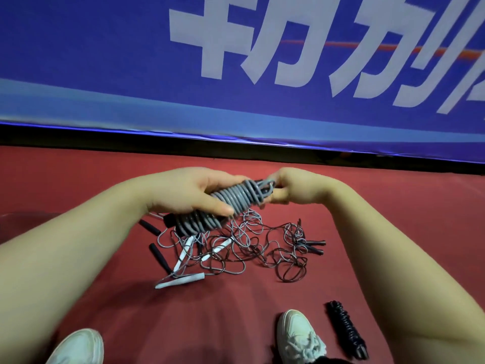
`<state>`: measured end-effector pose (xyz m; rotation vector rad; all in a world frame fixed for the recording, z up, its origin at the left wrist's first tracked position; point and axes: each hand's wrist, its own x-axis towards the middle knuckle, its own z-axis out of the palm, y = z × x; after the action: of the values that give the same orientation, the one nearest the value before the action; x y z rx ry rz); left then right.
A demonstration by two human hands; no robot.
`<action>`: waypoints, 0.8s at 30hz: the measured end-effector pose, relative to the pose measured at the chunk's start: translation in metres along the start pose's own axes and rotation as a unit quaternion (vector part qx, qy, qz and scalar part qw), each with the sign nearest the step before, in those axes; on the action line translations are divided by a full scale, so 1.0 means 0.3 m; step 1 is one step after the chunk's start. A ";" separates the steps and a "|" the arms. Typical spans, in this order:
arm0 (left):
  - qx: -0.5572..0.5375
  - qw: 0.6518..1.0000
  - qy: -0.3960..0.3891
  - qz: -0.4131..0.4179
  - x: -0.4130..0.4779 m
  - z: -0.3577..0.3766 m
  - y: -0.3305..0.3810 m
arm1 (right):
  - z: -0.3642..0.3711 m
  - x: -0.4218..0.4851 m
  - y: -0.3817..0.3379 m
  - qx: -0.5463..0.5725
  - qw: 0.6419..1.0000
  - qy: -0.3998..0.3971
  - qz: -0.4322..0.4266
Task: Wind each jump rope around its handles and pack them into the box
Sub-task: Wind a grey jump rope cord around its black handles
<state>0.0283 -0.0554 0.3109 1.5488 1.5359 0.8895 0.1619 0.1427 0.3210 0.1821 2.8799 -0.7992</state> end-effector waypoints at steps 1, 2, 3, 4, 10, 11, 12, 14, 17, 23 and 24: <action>0.094 0.995 -0.026 -0.024 0.009 0.015 0.009 | 0.004 0.001 -0.004 -0.068 0.997 -0.030 0.023; 0.194 0.978 -0.049 -0.050 0.023 0.035 0.021 | 0.008 0.005 -0.013 -0.127 0.989 -0.054 0.046; 0.291 0.952 -0.059 -0.073 0.040 0.058 0.031 | 0.014 0.011 -0.029 -0.170 0.980 -0.072 0.069; 0.360 0.926 -0.060 -0.093 0.057 0.082 0.041 | 0.021 0.018 -0.047 -0.198 0.972 -0.083 0.092; 0.459 0.869 0.017 -0.186 0.136 0.182 0.024 | 0.031 0.041 -0.153 -0.272 0.952 -0.009 0.140; 0.450 0.870 0.038 -0.196 0.144 0.182 0.013 | 0.036 0.047 -0.169 -0.291 0.948 0.017 0.127; 0.437 0.875 0.059 -0.202 0.148 0.179 0.005 | 0.043 0.057 -0.184 -0.315 0.942 0.047 0.108; 0.386 0.892 0.108 -0.209 0.149 0.161 -0.008 | 0.064 0.079 -0.209 -0.355 0.926 0.112 0.065; 0.233 0.931 0.199 -0.199 0.128 0.106 -0.019 | 0.082 0.104 -0.222 -0.340 0.918 0.205 -0.001; 0.078 0.930 0.349 -0.082 0.077 0.031 -0.029 | 0.100 0.099 -0.182 0.063 0.915 0.385 -0.097; 0.078 0.929 0.355 -0.073 0.074 0.028 -0.027 | 0.104 0.096 -0.178 0.157 0.912 0.370 -0.085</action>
<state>0.0327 -0.0339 0.2989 1.2445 2.2408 1.3593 0.1287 0.0834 0.3165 0.3351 3.4619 -1.5108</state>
